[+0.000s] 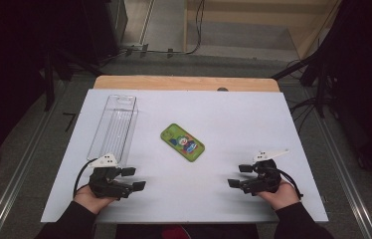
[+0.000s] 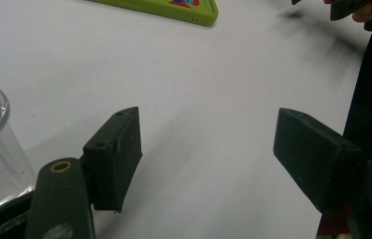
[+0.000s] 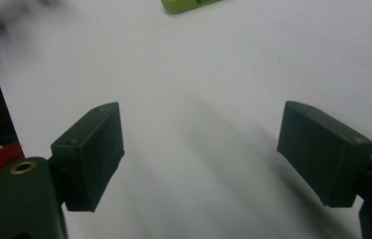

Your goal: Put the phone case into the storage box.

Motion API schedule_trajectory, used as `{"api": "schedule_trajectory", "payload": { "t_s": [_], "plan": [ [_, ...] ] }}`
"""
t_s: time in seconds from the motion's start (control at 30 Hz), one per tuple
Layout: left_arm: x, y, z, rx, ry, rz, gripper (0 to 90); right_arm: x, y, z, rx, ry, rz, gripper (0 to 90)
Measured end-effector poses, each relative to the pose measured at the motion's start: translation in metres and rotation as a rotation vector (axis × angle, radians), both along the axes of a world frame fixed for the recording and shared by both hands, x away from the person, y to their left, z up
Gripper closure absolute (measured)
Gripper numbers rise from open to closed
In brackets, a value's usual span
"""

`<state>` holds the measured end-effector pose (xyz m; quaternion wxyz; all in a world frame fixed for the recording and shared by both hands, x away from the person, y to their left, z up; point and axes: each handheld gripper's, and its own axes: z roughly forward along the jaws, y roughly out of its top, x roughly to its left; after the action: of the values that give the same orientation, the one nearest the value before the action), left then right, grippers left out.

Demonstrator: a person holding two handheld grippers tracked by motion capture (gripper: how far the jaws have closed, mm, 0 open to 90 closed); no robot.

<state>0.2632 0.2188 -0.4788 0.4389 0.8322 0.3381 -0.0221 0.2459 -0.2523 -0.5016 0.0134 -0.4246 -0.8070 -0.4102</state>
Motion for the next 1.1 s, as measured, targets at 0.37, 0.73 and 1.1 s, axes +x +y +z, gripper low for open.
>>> {"api": "schedule_trajectory", "payload": {
  "t_s": [0.37,0.73,1.1],
  "plan": [
    [0.000,-0.001,0.000,0.002,-0.004,0.003,27.8,0.008,0.005,0.001,0.006,-0.007,0.005,16.5],
    [0.001,0.000,0.000,0.002,-0.007,0.005,27.8,0.020,0.010,0.015,-0.004,-0.042,-0.005,16.4],
    [0.001,0.000,0.000,0.005,-0.007,0.004,27.8,0.037,0.023,0.020,-0.006,-0.038,0.008,16.4]
  ]
}}
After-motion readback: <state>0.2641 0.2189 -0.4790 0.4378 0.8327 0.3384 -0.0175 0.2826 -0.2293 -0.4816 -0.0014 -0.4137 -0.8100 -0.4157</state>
